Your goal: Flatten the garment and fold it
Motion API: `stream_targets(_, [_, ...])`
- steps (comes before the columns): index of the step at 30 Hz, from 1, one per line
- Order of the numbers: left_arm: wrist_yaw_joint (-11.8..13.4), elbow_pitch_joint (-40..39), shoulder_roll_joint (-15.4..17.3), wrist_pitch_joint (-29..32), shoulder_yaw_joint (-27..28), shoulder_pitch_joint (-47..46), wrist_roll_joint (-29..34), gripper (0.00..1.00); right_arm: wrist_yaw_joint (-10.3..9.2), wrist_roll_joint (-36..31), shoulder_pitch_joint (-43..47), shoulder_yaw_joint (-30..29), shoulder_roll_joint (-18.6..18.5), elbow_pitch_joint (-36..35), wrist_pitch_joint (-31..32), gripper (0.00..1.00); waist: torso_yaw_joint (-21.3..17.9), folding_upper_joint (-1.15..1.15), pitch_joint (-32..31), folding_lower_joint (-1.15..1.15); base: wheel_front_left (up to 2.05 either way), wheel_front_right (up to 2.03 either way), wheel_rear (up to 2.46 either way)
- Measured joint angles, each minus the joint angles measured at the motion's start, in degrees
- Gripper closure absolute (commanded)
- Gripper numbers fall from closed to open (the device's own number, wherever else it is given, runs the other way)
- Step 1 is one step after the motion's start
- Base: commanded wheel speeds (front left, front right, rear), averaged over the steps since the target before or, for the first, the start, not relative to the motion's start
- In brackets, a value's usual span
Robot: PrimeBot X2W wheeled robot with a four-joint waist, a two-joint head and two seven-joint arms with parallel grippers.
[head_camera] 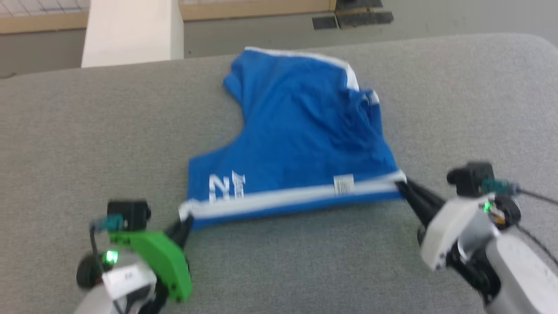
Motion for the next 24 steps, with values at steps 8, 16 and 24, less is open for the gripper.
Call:
stream_targets(8, [5.4, -11.6, 2.8, 11.4, -0.3, 15.7, -7.5, 1.0, 0.03, -4.1, 16.1, -9.5, 1.9, -7.1, 12.2, 1.0, 2.3, 0.0, -3.9, 0.0, 0.0, 0.0, 0.0])
stream_targets(16, [8.3, -20.9, 3.0, 14.4, -1.3, 24.2, -11.6, 1.0, 0.01, -7.3, 29.9, -18.7, 6.4, -21.2, 27.7, 1.0, 2.9, 0.0, -5.2, 0.0, 0.0, 0.0, 0.0])
stream_targets(24, [3.2, -18.8, -0.7, 0.8, -0.6, 14.6, -3.8, 1.0, -0.01, -8.7, 28.5, -17.9, 7.9, -28.3, 25.2, 1.0, 0.4, 0.0, -4.5, 0.0, 0.0, 0.0, 0.0])
